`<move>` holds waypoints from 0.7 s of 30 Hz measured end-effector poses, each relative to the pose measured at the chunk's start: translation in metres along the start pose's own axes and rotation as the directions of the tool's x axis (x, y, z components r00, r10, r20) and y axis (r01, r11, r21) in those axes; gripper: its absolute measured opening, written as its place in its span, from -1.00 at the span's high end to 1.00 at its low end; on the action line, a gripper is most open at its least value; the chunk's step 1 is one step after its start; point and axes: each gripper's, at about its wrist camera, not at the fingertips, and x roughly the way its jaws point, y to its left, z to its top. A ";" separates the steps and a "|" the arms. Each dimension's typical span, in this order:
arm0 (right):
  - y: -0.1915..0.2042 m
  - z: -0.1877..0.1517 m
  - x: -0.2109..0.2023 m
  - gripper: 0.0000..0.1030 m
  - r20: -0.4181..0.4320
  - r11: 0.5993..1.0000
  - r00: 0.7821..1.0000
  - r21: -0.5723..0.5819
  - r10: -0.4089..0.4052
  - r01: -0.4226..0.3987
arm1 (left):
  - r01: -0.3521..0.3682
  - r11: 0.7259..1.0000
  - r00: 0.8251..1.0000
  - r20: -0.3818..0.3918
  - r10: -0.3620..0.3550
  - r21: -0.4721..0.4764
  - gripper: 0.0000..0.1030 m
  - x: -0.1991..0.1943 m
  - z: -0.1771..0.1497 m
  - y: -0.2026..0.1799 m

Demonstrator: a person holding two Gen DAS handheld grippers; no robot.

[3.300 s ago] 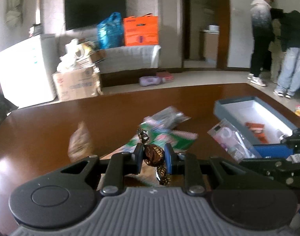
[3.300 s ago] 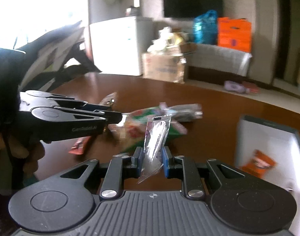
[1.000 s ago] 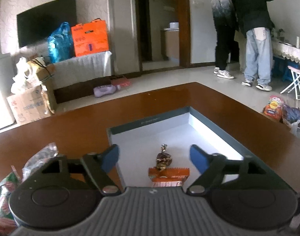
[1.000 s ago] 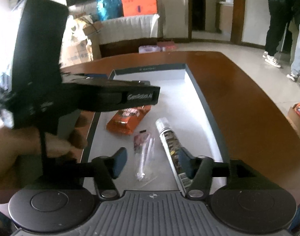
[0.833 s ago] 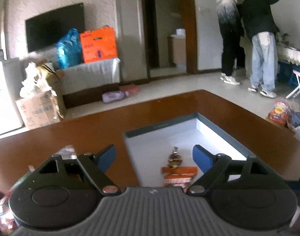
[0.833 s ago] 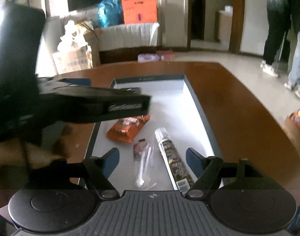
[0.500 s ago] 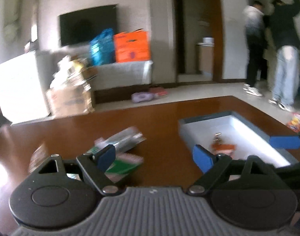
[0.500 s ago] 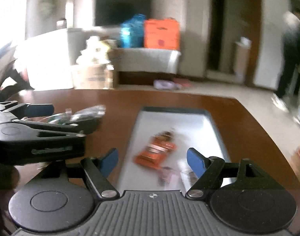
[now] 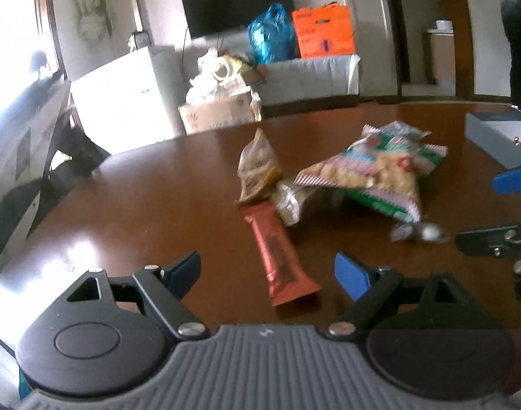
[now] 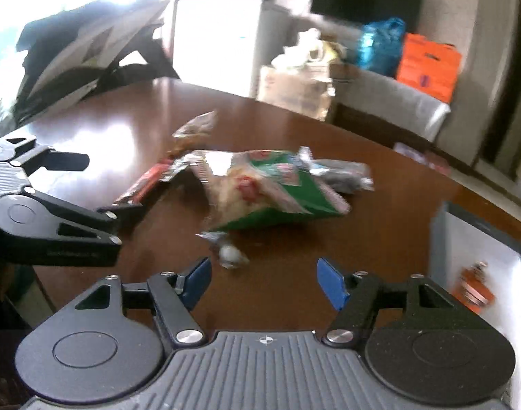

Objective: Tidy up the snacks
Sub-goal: 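Move both tools back to the snacks on the table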

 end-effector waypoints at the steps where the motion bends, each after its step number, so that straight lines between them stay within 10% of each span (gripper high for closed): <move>1: 0.004 0.003 0.004 -0.29 0.001 1.000 1.000 -0.004 0.001 -0.001 | 0.003 1.000 1.000 -0.008 -0.003 -0.008 -0.68 0.004 -0.001 0.004; 17: 0.010 0.002 0.042 -0.03 -0.030 0.999 0.999 0.007 0.034 -0.033 | 0.092 0.984 0.991 -0.079 -0.105 -0.153 -0.68 0.052 0.023 0.011; 19: 0.011 0.004 0.042 -0.03 -0.031 0.999 0.999 0.005 0.036 -0.036 | 0.110 0.982 0.990 -0.076 -0.122 -0.151 -0.61 0.054 0.027 0.009; 21: 0.011 0.005 0.042 0.07 -0.034 0.999 0.998 0.000 0.045 -0.045 | 0.138 0.981 0.988 -0.056 -0.147 -0.138 -0.10 0.053 0.028 0.008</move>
